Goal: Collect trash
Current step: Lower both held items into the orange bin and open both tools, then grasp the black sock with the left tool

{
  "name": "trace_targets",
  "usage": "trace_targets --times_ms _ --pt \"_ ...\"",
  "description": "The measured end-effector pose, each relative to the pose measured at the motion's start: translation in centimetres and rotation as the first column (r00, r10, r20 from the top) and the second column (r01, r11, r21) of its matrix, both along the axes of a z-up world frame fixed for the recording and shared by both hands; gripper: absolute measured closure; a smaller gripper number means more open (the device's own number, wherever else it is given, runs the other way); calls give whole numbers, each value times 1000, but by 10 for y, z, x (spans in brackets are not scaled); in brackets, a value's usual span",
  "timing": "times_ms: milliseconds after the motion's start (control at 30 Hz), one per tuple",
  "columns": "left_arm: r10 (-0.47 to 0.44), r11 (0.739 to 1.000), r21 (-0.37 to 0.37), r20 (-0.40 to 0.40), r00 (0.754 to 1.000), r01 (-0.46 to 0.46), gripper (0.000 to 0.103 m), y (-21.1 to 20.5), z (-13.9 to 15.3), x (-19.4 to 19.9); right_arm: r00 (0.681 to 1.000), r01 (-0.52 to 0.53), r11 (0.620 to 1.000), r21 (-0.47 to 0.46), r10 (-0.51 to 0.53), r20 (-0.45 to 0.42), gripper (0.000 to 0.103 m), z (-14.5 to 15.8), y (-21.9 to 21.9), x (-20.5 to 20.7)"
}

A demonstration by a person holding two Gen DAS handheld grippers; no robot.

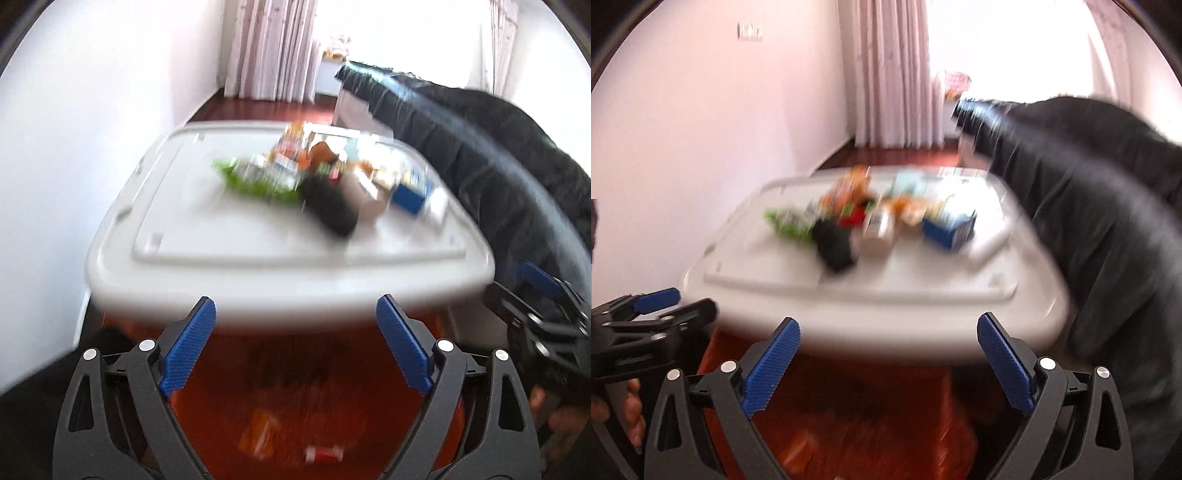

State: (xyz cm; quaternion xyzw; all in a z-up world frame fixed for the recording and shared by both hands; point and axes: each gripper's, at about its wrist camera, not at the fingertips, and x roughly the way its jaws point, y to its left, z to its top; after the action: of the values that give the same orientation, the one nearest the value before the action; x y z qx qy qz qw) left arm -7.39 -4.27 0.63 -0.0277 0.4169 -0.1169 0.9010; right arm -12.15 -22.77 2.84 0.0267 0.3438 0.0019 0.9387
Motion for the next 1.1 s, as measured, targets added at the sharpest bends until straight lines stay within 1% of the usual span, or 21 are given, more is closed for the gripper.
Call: trace_targets --times_ms 67,167,267,367,467,500,567,600,667,700,733,833,900,1000,1100 --pt "8 1000 -14 5 1000 -8 16 -14 3 24 999 26 1000 -6 -25 43 6 17 -5 7" --pt "37 998 -53 -25 999 -38 16 -29 -7 60 995 47 999 21 -48 85 5 31 -18 16" --pt "69 995 -66 -54 996 -73 16 -47 -23 89 995 48 998 39 -52 89 5 26 -23 22" --pt "98 994 -41 -76 992 -101 17 -64 -43 114 996 36 999 4 -36 80 5 15 -21 21" --pt "131 990 -47 -103 986 -136 24 -67 -57 129 996 27 999 -30 -24 80 5 10 -20 22" --pt "142 988 -50 -108 984 -148 29 -68 -60 134 996 26 999 -36 -22 84 5 10 -21 22" --pt "154 986 -47 -121 981 -161 32 -72 -67 143 996 24 999 -46 -19 91 5 8 -21 20" --pt "161 985 -44 -125 979 -168 35 -74 -70 147 995 25 998 -50 -20 94 5 9 -21 20" --pt "170 984 -29 -123 978 -175 38 -76 -73 151 995 24 998 -52 -19 96 5 8 -23 19" --pt "173 984 -25 -121 978 -177 43 -76 -75 152 995 23 998 -52 -18 96 5 7 -23 18" --pt "171 984 -25 -122 978 -175 52 -76 -77 154 995 22 998 -52 -17 98 5 7 -24 18" --pt "158 986 -28 -109 981 -162 61 -75 -78 155 995 29 997 -68 -22 96 5 4 -24 18" --pt "130 990 -32 -106 986 -134 63 -73 -75 150 995 37 996 -79 -30 93 5 2 -25 19" --pt "90 995 -44 -104 991 -95 64 -63 -69 130 996 34 997 -74 -27 85 5 1 -23 23" --pt "66 997 -42 -72 995 -69 64 -44 -58 100 999 -1 999 -33 3 46 5 -3 -16 40"
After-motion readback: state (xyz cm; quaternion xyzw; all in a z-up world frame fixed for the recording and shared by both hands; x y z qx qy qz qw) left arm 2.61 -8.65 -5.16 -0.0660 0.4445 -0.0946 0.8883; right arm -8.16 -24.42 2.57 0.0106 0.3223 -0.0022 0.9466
